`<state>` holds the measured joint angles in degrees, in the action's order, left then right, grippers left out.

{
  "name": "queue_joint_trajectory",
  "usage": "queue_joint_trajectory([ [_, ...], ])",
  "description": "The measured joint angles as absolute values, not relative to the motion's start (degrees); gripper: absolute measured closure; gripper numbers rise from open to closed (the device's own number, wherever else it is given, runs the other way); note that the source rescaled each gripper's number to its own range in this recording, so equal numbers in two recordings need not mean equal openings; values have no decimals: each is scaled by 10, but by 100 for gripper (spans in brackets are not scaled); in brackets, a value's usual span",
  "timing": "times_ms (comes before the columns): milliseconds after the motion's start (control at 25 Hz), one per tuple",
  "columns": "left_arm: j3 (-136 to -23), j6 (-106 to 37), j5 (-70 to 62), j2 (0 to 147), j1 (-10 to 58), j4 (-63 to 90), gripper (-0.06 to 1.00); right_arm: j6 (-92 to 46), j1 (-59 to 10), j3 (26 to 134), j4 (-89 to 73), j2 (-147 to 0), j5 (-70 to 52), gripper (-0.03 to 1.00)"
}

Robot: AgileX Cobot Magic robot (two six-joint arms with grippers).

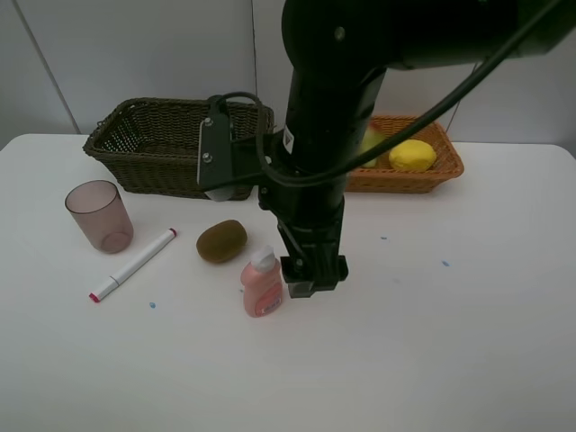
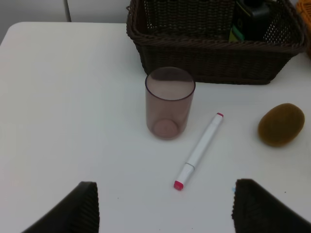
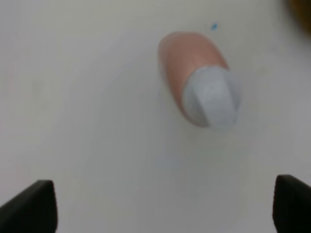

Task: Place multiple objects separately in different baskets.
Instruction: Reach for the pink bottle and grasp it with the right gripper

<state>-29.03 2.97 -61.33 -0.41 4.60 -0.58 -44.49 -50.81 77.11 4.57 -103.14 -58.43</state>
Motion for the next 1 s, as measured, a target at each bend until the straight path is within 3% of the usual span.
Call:
queue_joint_trajectory([
  [240,-290,30,-613,-4,46,-6,20,-522,-519,771,62,-1031,-538,4],
  [520,-290,30,-613,-4,46,-6,20,-564,-522,771,55,-1053,-510,17],
  [1000,-290,30,-613,-4,46,-6,20,-568,-525,771,59,-1110,-478,19],
])
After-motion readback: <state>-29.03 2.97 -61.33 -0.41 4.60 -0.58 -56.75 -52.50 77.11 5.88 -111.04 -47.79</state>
